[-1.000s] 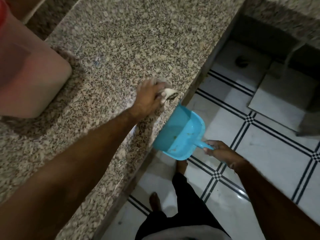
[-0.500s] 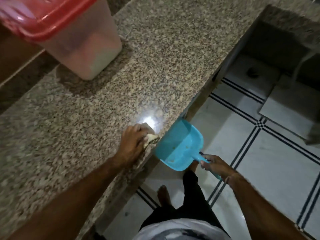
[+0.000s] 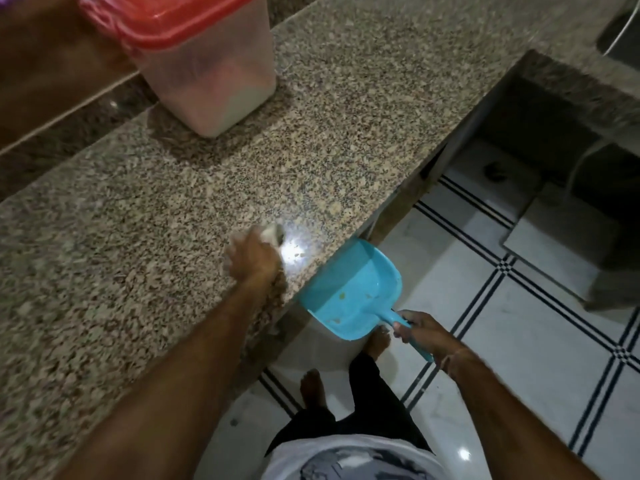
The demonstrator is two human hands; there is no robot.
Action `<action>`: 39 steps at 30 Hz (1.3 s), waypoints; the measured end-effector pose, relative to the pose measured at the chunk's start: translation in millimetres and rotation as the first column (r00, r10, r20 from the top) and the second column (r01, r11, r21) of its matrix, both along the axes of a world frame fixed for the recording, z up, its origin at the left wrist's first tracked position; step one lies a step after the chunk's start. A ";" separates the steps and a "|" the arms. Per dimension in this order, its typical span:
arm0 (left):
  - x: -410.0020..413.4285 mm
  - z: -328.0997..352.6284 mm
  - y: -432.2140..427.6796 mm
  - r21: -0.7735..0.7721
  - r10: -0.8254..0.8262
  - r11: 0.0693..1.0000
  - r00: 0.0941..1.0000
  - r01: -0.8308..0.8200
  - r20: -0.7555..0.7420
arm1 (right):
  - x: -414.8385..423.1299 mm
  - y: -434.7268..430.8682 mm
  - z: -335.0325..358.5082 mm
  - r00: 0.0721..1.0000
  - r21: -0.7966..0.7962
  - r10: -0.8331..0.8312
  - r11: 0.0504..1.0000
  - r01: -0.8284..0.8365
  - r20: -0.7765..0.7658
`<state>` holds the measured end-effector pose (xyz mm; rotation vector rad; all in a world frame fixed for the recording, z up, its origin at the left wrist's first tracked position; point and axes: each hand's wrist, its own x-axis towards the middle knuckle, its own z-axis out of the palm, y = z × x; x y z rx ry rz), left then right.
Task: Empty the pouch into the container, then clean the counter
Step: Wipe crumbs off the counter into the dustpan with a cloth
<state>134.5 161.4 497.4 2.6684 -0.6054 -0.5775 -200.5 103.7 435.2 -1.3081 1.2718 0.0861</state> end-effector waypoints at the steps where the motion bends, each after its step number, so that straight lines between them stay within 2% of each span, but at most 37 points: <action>1: -16.3 0.9 -6.9 0.003 -0.036 0.999 0.999 0.036 -0.017 | -0.4 -1.5 -0.3 1.000 0.002 0.004 1.000 -0.004 -0.004; 4: -56.8 9.4 -26.8 -0.012 -0.132 0.991 0.991 0.131 -0.032 | 2.5 -12.7 -1.3 0.998 0.017 0.064 0.998 -0.064 -0.016; 6: -59.7 9.3 -29.1 -0.042 -0.121 0.992 0.991 0.118 -0.060 | 4.1 -24.6 -3.3 0.992 0.020 0.127 0.992 -0.127 -0.015; 9: -28.3 4.8 -2.8 -0.082 0.064 0.995 0.998 -0.064 -0.013 | 9.9 -45.6 -7.3 0.979 0.031 0.203 0.979 -0.203 0.003; 11: -11.2 6.2 30.6 0.002 0.246 0.969 0.966 -0.247 0.080 | 12.0 -59.2 -7.8 0.972 0.052 0.234 0.971 -0.234 0.010; 13: -11.1 8.6 58.2 0.086 0.406 0.906 0.908 -0.415 0.106 | 13.3 -71.1 -10.0 0.968 0.097 0.249 0.963 -0.250 0.025; 18: -53.3 -0.8 33.9 0.125 0.536 0.827 0.836 -0.548 0.116 | 7.7 -101.6 -23.5 0.915 0.149 0.402 0.903 -0.402 0.032; 23: -98.9 6.6 -53.5 0.033 0.448 0.893 0.894 -0.449 0.027 | 6.0 -123.0 -25.0 0.896 0.156 0.443 0.883 -0.443 0.038; 26: -99.9 12.0 -85.6 0.039 0.411 0.911 0.911 -0.410 -0.023 | 4.7 -128.6 -24.4 0.891 0.147 0.452 0.879 -0.453 0.039; 30: -76.1 6.5 -71.0 -0.002 0.410 0.912 0.910 -0.411 -0.066 | 9.1 -135.2 -17.2 0.870 0.120 0.490 0.861 -0.494 0.057; 33: -53.5 -3.8 -38.2 -0.025 0.447 0.889 0.879 -0.457 -0.168 | 12.5 -137.7 -12.1 0.844 0.126 0.530 0.834 -0.536 0.084; 36: -59.8 3.1 -31.4 -0.065 0.305 0.942 0.919 -0.331 -0.250 | 18.6 -135.5 -12.6 0.819 0.124 0.565 0.810 -0.573 0.101; 39: -80.0 3.9 -41.4 -0.106 0.118 0.985 0.980 -0.136 -0.162 | 24.4 -129.8 -10.7 0.819 0.119 0.562 0.811 -0.573 0.111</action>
